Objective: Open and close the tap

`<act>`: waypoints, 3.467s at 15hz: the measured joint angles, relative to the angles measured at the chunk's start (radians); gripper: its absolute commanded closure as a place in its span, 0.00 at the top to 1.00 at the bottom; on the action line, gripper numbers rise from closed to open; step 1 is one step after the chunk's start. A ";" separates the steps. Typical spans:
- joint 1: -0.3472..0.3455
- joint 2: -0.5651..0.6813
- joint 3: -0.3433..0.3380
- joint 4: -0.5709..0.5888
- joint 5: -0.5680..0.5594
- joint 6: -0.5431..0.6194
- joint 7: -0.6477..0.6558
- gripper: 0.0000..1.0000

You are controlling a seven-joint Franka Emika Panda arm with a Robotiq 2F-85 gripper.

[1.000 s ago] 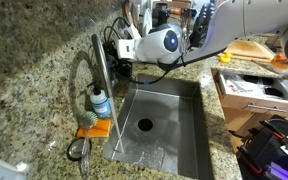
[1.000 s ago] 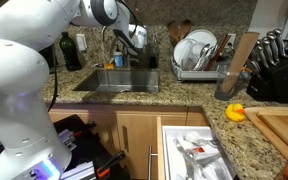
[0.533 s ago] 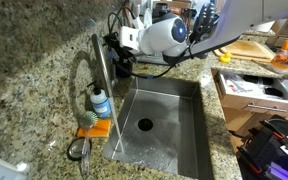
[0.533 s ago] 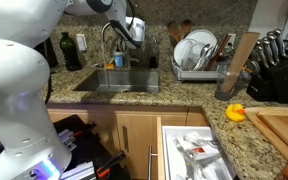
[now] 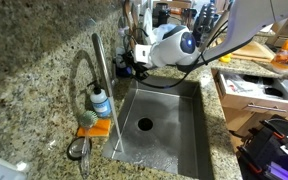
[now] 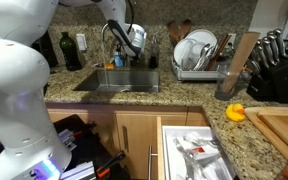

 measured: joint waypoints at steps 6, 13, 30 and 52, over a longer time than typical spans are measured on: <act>-0.084 0.068 0.006 0.141 -0.023 0.224 -0.029 1.00; -0.363 0.293 0.338 0.370 -0.005 0.279 -0.285 1.00; -0.168 0.369 0.124 0.459 0.099 0.231 -0.276 1.00; -0.057 0.171 0.118 0.228 0.068 0.001 -0.123 1.00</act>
